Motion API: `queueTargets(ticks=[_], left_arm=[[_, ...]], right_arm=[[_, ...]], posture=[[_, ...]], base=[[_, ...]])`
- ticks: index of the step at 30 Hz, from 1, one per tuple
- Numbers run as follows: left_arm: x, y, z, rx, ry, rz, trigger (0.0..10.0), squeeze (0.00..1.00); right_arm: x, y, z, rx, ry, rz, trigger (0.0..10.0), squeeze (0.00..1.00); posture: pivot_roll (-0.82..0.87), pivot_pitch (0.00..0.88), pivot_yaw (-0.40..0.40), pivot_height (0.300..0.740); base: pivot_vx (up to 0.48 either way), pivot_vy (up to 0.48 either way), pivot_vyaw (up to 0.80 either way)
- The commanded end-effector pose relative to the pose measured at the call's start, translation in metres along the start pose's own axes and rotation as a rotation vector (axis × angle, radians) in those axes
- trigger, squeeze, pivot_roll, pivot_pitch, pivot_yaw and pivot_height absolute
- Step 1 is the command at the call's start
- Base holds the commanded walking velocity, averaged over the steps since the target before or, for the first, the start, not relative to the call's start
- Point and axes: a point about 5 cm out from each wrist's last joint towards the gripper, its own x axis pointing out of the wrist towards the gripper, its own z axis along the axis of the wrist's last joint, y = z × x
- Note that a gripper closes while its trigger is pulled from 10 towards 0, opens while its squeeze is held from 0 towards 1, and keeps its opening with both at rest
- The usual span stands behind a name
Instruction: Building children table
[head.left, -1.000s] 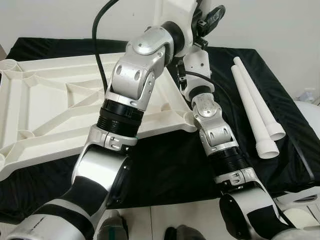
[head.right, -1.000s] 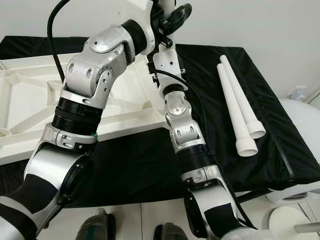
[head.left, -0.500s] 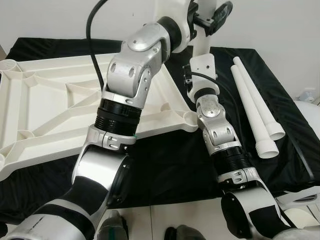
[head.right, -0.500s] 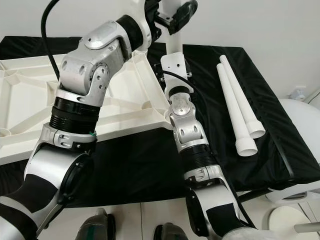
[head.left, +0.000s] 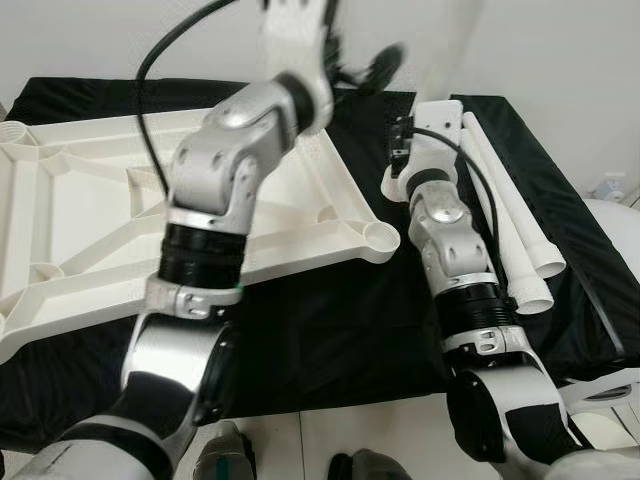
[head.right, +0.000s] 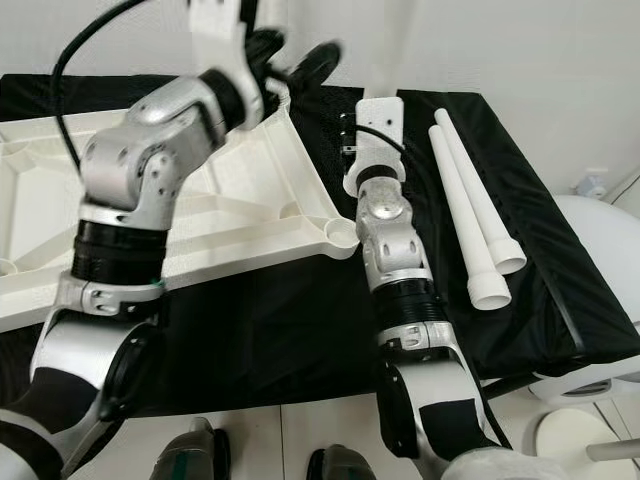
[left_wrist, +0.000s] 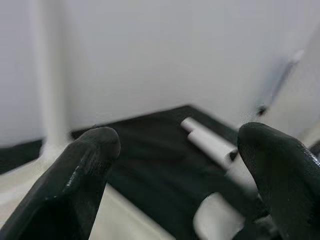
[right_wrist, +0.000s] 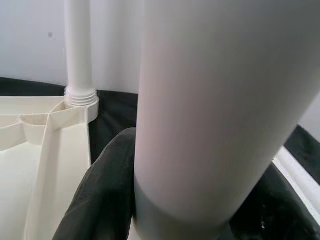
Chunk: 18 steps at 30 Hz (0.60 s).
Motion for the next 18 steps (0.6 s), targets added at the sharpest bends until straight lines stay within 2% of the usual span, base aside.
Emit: queueTargets(ticks=[1, 2, 3, 4, 7, 9, 10, 12, 13, 14, 15, 18], left_arm=[[-0.001, 0.003, -0.005, 0.019, 0.038, 0.026, 10.0, 0.00], [-0.005, 0.012, -0.012, 0.012, 0.074, 0.076, 10.0, 0.00], [-0.005, 0.012, -0.012, 0.012, 0.074, 0.076, 10.0, 0.00], [-0.009, 0.022, -0.019, 0.028, 0.112, 0.147, 10.0, 0.00], [-0.012, 0.030, -0.024, 0.038, 0.142, 0.204, 10.0, 0.00], [-0.019, 0.041, -0.031, 0.080, 0.176, 0.311, 10.0, 0.00], [-0.022, 0.044, -0.033, 0.095, 0.181, 0.355, 10.0, 0.00], [-0.022, 0.044, -0.033, 0.095, 0.181, 0.355, 10.0, 0.00], [-0.026, 0.048, -0.035, 0.102, 0.173, 0.408, 10.0, 0.00], [-0.026, 0.048, -0.035, 0.102, 0.173, 0.408, 10.0, 0.00], [-0.031, 0.050, -0.037, 0.086, 0.163, 0.445, 10.0, 0.00], [-0.040, 0.055, -0.040, 0.051, 0.135, 0.528, 10.0, 0.00]], right_arm=[[0.001, -0.006, 0.003, 0.016, -0.005, 0.007, 10.0, 0.00], [0.001, -0.010, 0.001, 0.026, -0.002, 0.007, 10.0, 0.00], [0.001, -0.010, 0.001, 0.026, -0.002, 0.007, 10.0, 0.00], [0.000, -0.015, 0.000, 0.038, -0.001, 0.006, 10.0, 0.00], [-0.001, -0.018, -0.001, 0.058, 0.001, 0.007, 10.0, 0.00], [-0.003, -0.023, -0.003, 0.062, 0.005, 0.001, 10.0, 0.00], [-0.005, -0.024, -0.003, 0.060, 0.012, 0.001, 10.0, 0.00], [-0.005, -0.024, -0.003, 0.060, 0.012, 0.001, 10.0, 0.00], [-0.007, -0.025, -0.003, 0.043, 0.007, 0.004, 10.0, 0.00], [-0.007, -0.025, -0.003, 0.043, 0.007, 0.004, 10.0, 0.00], [-0.009, -0.025, -0.003, 0.009, -0.012, 0.013, 10.0, 0.00], [-0.013, -0.026, -0.002, 0.001, -0.028, 0.023, 10.0, 0.00]], posture=[[0.05, 0.042, -0.071, 0.740], [0.06, 0.040, -0.071, 0.740], [0.06, 0.040, -0.071, 0.740], [0.06, 0.041, -0.070, 0.740], [0.06, 0.041, -0.071, 0.740], [0.07, 0.038, -0.069, 0.740], [0.07, 0.037, -0.070, 0.740], [0.07, 0.037, -0.070, 0.740], [0.07, 0.037, -0.069, 0.740], [0.07, 0.037, -0.069, 0.740], [0.07, 0.036, -0.069, 0.740], [0.07, 0.036, -0.071, 0.740]], base=[[0.000, 0.000, 0.00], [0.000, 0.000, 0.00], [0.000, 0.000, 0.00], [0.000, 0.000, 0.00], [0.000, 0.000, 0.00], [0.000, 0.000, 0.00], [0.000, 0.000, 0.00], [0.000, 0.000, 0.00], [0.000, 0.000, 0.00], [0.000, 0.000, 0.00], [0.000, 0.000, 0.00], [0.000, 0.000, 0.00]])
